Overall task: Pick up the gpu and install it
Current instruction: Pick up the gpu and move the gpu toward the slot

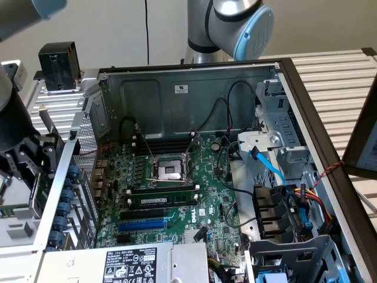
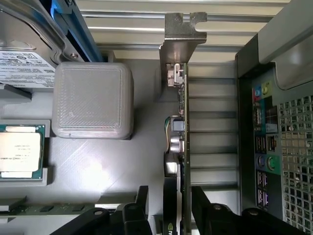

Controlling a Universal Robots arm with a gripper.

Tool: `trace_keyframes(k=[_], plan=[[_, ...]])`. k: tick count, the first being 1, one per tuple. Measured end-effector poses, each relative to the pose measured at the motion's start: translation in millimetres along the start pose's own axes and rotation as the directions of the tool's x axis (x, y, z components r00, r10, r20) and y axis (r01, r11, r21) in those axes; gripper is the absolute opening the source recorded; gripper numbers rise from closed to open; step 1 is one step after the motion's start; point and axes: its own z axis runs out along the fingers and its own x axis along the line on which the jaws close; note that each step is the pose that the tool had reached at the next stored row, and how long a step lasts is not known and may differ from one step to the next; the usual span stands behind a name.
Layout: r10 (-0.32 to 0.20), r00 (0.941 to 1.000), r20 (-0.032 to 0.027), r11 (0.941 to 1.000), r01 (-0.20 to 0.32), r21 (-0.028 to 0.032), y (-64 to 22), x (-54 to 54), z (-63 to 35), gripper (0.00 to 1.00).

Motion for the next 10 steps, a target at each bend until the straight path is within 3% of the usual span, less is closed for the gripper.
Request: trace_keyframes(k=[1,2,10], plan=[[0.0,1.0,0.0004,1.0,0.0,0.0018,0.1,0.0,0.1,0.48],[0.0,1.0,0.0004,1.0,0.0,0.0038,0.0,-0.1,0.1,0.41],[0.01,0.9999,0.0016,0.9999,-0.01,0.0072,0.1,-0.3,0.0,0.41]])
